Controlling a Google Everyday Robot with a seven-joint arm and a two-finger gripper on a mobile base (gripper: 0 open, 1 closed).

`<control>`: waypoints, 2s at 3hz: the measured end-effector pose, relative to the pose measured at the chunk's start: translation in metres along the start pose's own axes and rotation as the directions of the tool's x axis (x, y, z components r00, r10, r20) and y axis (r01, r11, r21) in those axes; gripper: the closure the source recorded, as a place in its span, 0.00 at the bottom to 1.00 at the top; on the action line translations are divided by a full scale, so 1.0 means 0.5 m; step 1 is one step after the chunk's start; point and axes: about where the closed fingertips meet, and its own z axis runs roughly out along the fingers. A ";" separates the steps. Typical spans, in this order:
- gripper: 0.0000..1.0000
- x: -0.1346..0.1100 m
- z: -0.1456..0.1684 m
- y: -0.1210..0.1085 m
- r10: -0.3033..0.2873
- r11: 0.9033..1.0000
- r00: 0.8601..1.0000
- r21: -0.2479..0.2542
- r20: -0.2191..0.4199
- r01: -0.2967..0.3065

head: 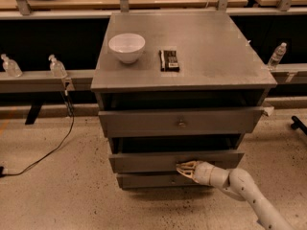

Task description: Close middle drawer

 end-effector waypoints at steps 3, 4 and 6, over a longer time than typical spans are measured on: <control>1.00 0.009 0.043 -0.021 -0.005 1.000 1.000 -0.025 -0.002 0.005; 1.00 0.028 0.064 -0.027 0.007 0.999 1.000 -0.035 -0.004 -0.007; 1.00 0.052 0.077 -0.027 0.026 0.999 1.000 -0.037 -0.002 -0.026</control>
Offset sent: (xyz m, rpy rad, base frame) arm 0.0829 0.0432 -0.0069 -0.0420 0.0128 0.0814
